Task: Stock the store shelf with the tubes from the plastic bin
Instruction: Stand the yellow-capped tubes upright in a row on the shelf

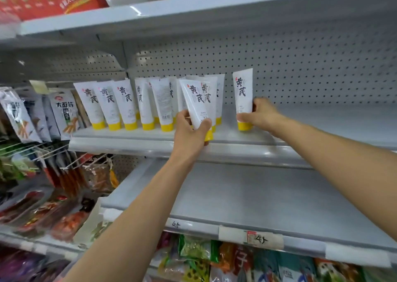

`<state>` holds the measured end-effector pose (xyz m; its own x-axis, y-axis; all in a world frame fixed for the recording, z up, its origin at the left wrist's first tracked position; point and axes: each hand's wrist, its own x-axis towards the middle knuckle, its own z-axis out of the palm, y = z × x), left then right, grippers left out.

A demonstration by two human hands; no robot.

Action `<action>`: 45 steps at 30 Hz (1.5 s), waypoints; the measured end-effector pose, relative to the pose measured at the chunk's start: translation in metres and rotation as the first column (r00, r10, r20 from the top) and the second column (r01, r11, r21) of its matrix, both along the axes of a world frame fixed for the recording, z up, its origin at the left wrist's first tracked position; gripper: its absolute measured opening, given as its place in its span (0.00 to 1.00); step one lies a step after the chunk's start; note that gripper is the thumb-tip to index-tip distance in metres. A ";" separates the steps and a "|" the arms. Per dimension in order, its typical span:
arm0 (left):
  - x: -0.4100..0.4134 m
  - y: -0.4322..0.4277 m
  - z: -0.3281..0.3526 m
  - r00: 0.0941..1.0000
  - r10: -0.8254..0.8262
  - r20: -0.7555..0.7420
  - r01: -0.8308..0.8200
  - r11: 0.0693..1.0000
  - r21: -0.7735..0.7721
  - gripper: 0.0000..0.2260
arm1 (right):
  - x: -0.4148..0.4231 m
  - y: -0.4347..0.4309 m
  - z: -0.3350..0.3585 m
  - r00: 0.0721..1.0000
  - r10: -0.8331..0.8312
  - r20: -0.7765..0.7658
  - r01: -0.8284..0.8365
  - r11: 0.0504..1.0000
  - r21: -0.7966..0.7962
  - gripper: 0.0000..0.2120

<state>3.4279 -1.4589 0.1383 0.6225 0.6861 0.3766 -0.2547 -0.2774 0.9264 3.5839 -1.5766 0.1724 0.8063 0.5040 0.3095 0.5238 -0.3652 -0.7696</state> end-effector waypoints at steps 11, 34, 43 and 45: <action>0.011 0.026 0.004 0.997 -0.067 0.044 0.067 0.998 -0.011 0.18 | 0.041 0.042 -0.009 0.998 -0.035 0.059 0.036 0.999 -0.031 0.26; 0.008 0.001 0.012 0.993 -0.105 0.049 0.108 0.992 -0.069 0.16 | -0.039 -0.002 0.007 0.925 0.379 0.013 -0.379 0.925 0.008 0.20; 0.012 -0.021 0.024 0.985 -0.171 0.026 0.172 0.980 -0.102 0.14 | -0.053 -0.003 0.004 0.943 0.332 0.008 -0.332 0.942 0.045 0.11; 0.012 -0.017 0.024 0.990 -0.135 -0.047 0.136 0.991 0.018 0.12 | -0.049 -0.005 0.003 0.960 0.280 -0.007 -0.280 0.958 0.060 0.12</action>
<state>3.4396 -1.4761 0.1620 0.7259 0.5867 0.3588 -0.2487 -0.2624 0.9323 3.5351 -1.5813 0.1756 0.6405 0.6919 0.3332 0.5864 -0.1604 -0.7940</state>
